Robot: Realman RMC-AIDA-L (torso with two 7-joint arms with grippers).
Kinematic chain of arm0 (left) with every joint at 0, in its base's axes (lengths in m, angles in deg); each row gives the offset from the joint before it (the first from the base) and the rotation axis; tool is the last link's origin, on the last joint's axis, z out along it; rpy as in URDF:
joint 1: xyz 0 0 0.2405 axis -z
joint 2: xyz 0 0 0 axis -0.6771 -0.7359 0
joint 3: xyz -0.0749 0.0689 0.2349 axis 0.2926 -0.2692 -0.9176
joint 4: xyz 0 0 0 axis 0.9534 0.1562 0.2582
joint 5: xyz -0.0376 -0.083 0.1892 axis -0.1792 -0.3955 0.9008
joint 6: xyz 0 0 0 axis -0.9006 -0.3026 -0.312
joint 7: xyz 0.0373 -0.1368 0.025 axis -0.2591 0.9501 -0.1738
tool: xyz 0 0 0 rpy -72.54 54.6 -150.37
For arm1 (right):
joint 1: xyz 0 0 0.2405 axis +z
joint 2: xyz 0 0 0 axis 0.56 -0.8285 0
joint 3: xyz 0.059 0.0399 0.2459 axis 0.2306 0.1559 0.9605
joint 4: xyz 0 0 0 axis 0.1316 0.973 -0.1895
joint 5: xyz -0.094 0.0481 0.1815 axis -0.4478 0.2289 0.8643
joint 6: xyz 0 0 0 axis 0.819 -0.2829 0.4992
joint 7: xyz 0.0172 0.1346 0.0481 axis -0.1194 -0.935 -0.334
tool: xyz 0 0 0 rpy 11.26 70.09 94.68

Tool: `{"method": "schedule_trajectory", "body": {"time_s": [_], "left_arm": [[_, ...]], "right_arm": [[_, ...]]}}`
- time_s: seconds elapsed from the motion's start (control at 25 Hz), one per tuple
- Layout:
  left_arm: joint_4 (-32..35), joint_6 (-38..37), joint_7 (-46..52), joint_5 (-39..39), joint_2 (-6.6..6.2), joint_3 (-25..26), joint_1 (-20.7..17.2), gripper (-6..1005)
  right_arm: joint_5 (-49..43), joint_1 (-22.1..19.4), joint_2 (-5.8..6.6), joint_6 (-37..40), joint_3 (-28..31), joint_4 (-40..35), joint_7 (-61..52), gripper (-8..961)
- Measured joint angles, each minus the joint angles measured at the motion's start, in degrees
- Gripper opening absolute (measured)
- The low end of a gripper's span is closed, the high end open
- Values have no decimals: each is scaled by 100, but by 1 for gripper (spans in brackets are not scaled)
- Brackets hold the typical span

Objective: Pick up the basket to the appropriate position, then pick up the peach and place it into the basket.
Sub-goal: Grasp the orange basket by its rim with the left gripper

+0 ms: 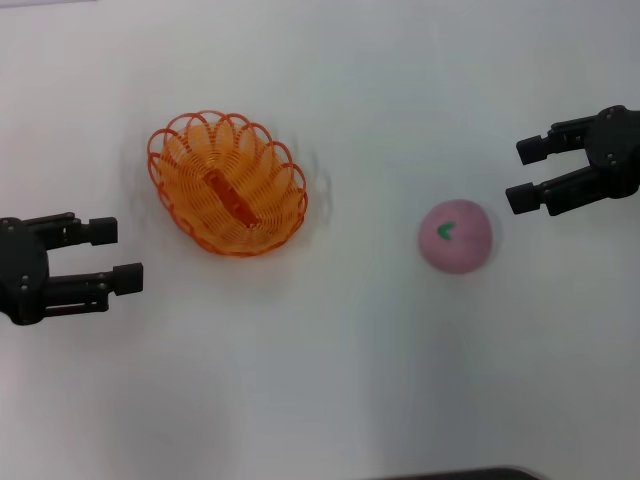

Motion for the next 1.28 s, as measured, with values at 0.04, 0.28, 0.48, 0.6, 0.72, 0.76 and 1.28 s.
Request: {"method": "schedule_trajectory", "body": {"time_s": [0.04, 0.28, 0.48, 0.6, 0.72, 0.76, 1.28], "left_arm": [[-1, 0, 0, 0, 0, 0, 0, 797], [-2, 2, 0, 1, 0, -1, 0, 798], [-2, 11, 5, 25, 0, 0, 1, 798], [-2, 15, 34, 34, 0, 12, 13, 797], [-2, 38, 109, 29, -1, 60, 58, 797], [-2, 62, 162, 18, -5, 72, 82, 797], [-24, 1543, 1574, -20, 22, -106, 1306, 795]], "right_arm": [[0, 0, 0, 0, 0, 0, 0, 941], [0, 16, 0, 0, 0, 0, 0, 940], [0, 17, 0, -10, 0, 0, 0, 940], [0, 17, 0, -31, 0, 4, 0, 939], [0, 18, -2, -47, -3, 6, 0, 939], [0, 17, -4, -48, -6, 7, 0, 939], [0, 88, -32, -53, -9, 23, 0, 937]]}}
